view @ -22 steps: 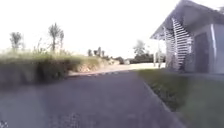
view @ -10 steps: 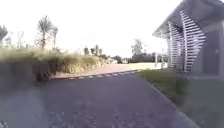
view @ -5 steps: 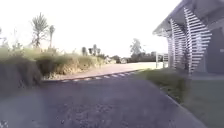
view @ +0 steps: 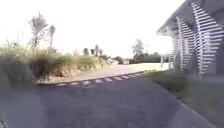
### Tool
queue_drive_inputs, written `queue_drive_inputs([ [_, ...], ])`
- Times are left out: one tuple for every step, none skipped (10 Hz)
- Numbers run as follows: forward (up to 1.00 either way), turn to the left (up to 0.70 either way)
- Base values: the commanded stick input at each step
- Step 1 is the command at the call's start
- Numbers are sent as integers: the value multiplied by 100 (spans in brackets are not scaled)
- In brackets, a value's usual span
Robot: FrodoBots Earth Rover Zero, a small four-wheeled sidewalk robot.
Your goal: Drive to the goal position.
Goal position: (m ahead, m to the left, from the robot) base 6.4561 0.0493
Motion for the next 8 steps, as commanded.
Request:
queue_drive_inputs([
  [85, 0],
  [85, 0],
  [85, 0],
  [85, -22],
  [85, -28],
  [85, -34],
  [85, -34],
  [85, -34],
])
